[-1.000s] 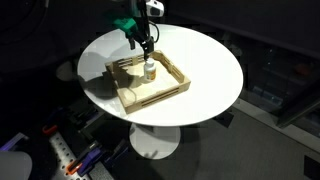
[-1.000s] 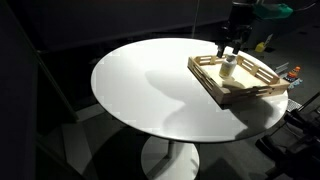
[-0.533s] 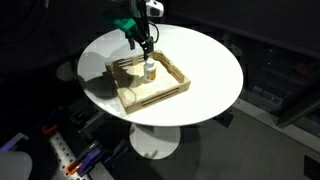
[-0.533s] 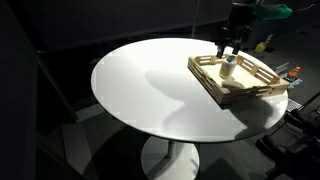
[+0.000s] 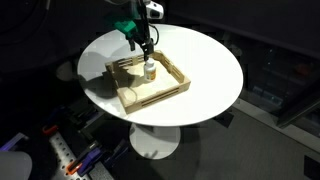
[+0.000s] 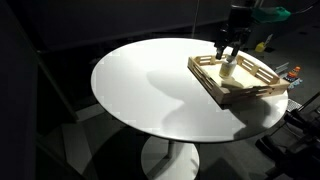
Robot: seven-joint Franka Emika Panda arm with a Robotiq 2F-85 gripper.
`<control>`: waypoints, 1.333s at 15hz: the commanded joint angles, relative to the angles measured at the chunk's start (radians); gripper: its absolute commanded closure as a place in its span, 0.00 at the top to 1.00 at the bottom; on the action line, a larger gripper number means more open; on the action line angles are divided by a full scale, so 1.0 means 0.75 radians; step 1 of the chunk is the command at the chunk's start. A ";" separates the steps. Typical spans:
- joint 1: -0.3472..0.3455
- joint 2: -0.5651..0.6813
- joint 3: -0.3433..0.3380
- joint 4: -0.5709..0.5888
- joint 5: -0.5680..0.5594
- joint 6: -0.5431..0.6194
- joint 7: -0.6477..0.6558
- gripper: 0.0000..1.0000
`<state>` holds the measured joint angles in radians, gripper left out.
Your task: Put the white lid on the white bottle.
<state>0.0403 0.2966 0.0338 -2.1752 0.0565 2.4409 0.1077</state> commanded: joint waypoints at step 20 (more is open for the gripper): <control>-0.042 -0.367 -0.051 -0.052 0.001 -0.375 -0.037 1.00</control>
<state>0.0298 0.1163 0.0079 -2.1780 0.0563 2.2415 0.1071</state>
